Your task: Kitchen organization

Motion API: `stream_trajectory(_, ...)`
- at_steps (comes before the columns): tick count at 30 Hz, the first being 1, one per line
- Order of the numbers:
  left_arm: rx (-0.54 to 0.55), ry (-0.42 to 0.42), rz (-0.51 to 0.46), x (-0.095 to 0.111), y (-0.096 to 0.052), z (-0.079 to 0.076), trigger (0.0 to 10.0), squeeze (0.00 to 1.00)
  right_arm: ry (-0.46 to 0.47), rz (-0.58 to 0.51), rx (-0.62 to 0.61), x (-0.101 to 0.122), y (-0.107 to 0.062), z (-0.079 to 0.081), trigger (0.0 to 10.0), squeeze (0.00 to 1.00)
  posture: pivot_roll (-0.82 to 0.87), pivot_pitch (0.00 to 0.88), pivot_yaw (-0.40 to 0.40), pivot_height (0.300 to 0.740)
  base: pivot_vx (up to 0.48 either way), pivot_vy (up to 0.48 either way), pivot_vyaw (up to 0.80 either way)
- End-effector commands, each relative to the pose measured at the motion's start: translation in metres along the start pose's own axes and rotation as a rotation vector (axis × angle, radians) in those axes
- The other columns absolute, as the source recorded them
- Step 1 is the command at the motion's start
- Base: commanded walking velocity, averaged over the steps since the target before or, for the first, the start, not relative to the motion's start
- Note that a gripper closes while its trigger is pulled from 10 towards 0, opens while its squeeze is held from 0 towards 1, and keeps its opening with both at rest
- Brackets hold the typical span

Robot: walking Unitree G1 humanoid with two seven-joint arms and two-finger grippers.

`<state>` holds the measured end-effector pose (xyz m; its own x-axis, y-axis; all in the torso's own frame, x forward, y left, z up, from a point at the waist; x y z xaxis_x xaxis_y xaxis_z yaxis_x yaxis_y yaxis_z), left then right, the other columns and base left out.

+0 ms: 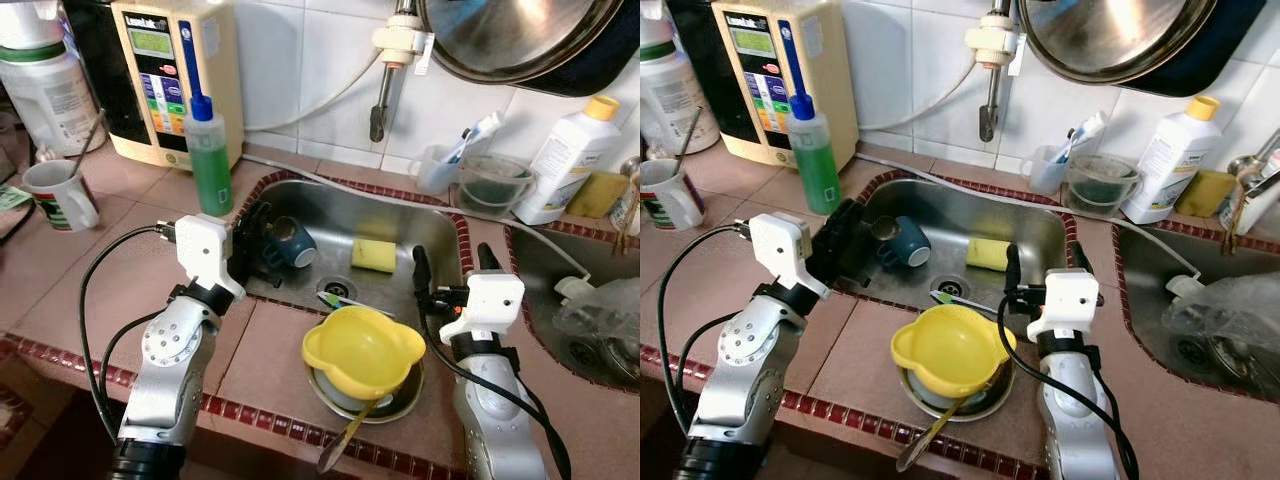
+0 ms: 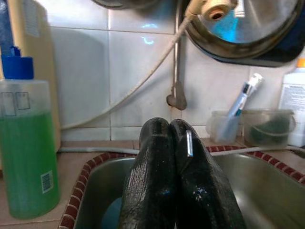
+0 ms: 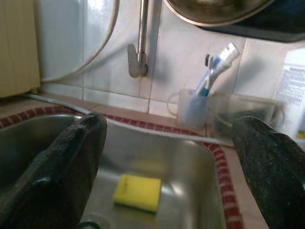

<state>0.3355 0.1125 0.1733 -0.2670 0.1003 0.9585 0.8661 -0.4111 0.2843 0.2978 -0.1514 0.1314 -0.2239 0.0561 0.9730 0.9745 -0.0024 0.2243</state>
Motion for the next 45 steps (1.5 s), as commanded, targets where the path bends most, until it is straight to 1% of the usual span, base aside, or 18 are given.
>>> stream_trajectory(1, -0.038, 0.012, -0.007, 0.002, 0.008, -0.006, 10.0, 0.0, -0.014, 0.008, 0.003, 0.002, -0.003, -0.003, 10.0, 0.0, -0.02, 0.0, -0.014, 0.74, 0.0, 0.0, 0.0)
stream_trajectory(2, -0.038, 0.012, -0.007, 0.002, 0.008, -0.006, 10.0, 0.0, -0.014, 0.008, 0.003, 0.002, -0.003, -0.003, 10.0, 0.0, -0.02, 0.0, -0.014, 0.74, 0.0, 0.0, 0.0)
stream_trajectory(7, -0.076, 0.03, 0.014, -0.003, 0.026, -0.003, 10.0, 0.0, -0.07, 0.055, 0.023, 0.003, -0.016, -0.011, 10.0, 0.0, -0.07, 0.0, 0.014, 0.74, 0.0, 0.0, 0.0)
stream_trajectory(8, -0.084, 0.044, 0.023, -0.004, 0.033, -0.001, 10.0, 0.0, -0.068, 0.064, 0.032, 0.004, -0.019, -0.013, 10.0, 0.0, -0.09, 0.0, 0.026, 0.74, 0.0, 0.0, 0.0)
stream_trajectory(11, -0.099, 0.057, 0.031, -0.005, 0.04, -0.001, 10.0, 0.0, -0.05, 0.069, 0.052, 0.008, -0.023, -0.014, 10.0, 0.0, -0.11, 0.0, 0.035, 0.74, 0.0, 0.0, 0.0)
stream_trajectory(13, -0.116, 0.071, 0.034, -0.004, 0.049, 0.001, 10.0, 0.0, -0.017, 0.089, 0.075, 0.012, -0.029, -0.016, 10.0, 0.0, -0.13, 0.0, 0.054, 0.74, 0.0, 0.0, 0.0)
stream_trajectory(14, -0.118, 0.074, 0.037, -0.004, 0.052, 0.001, 10.0, 0.0, -0.011, 0.084, 0.09, 0.015, -0.031, -0.016, 10.0, 0.0, -0.14, 0.0, 0.061, 0.74, 0.0, 0.0, 0.0)
stream_trajectory(16, -0.119, 0.075, 0.039, -0.004, 0.053, 0.001, 10.0, 0.0, -0.008, 0.08, 0.1, 0.017, -0.032, -0.016, 10.0, 0.0, -0.14, 0.0, 0.064, 0.74, 0.0, 0.0, 0.0)
stream_trajectory(18, -0.129, 0.078, 0.042, -0.003, 0.056, 0.001, 10.0, 0.0, 0.018, 0.092, 0.117, 0.02, -0.036, -0.018, 10.0, 0.0, -0.15, 0.0, 0.073, 0.74, 0.0, 0.0, 0.0)
stream_trajectory(23, -0.144, 0.073, 0.049, -0.004, 0.065, 0.003, 10.0, 0.0, 0.052, 0.131, 0.131, 0.027, -0.044, -0.029, 10.0, 0.0, -0.19, 0.0, 0.097, 0.74, 0.0, 0.0, 0.0)
stream_trajectory(25, -0.154, 0.079, 0.059, -0.005, 0.069, 0.002, 10.0, 0.0, 0.085, 0.154, 0.167, 0.031, -0.05, -0.033, 10.0, 0.0, -0.2, 0.0, 0.107, 0.74, 0.0, 0.0, 0.0)
stream_trajectory(27, -0.158, 0.079, 0.062, -0.006, 0.071, 0.003, 10.0, 0.0, 0.094, 0.165, 0.186, 0.034, -0.052, -0.035, 10.0, 0.0, -0.21, 0.0, 0.112, 0.74, 0.0, 0.0, 0.0)
stream_trajectory(30, -0.163, 0.089, 0.069, -0.007, 0.074, 0.004, 10.0, 0.0, 0.124, 0.181, 0.257, 0.04, -0.059, -0.036, 10.0, 0.0, -0.22, 0.0, 0.116, 0.74, 0.0, 0.0, 0.0)
stream_trajectory(34, -0.162, 0.096, 0.082, -0.008, 0.078, 0.007, 10.0, 0.0, 0.152, 0.21, 0.291, 0.047, -0.067, -0.046, 10.0, 0.0, -0.23, 0.0, 0.123, 0.74, 0.0, 0.0, 0.0)
stream_trajectory(41, -0.162, 0.127, 0.154, -0.021, 0.08, 0.01, 10.0, 0.0, 0.179, 0.251, 0.359, 0.056, -0.076, -0.054, 10.0, 0.0, -0.26, 0.0, 0.137, 0.74, 0.0, 0.0, 0.0)
stream_trajectory(43, -0.129, 0.133, 0.194, -0.027, 0.08, 0.015, 10.0, 0.0, 0.182, 0.241, 0.34, 0.063, -0.075, -0.065, 10.0, 0.0, -0.27, 0.0, 0.142, 0.74, 0.0, 0.0, 0.0)
stream_trajectory(44, -0.129, 0.133, 0.194, -0.027, 0.08, 0.015, 10.0, 0.0, 0.182, 0.241, 0.34, 0.063, -0.075, -0.065, 10.0, 0.0, -0.27, 0.0, 0.142, 0.74, 0.0, 0.0, 0.0)
stream_trajectory(45, -0.102, 0.147, 0.207, -0.029, 0.08, 0.019, 10.0, 0.0, 0.174, 0.238, 0.33, 0.065, -0.075, -0.068, 10.0, 0.0, -0.28, 0.0, 0.145, 0.74, 0.0, 0.0, 0.0)
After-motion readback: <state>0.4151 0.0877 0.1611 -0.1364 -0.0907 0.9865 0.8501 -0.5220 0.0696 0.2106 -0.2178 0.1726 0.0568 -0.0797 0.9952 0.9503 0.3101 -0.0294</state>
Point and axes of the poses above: a point about 5 cm out from each wrist's last joint towards the gripper, its own y axis pointing out of the wrist towards the gripper, its own x axis along the axis of the wrist's last joint, z = x × y, the point moved 4 cm from there along y, pointing out of the wrist towards the gripper, and after that the axes turned 1 degree about -y, right-handed, at the moved point
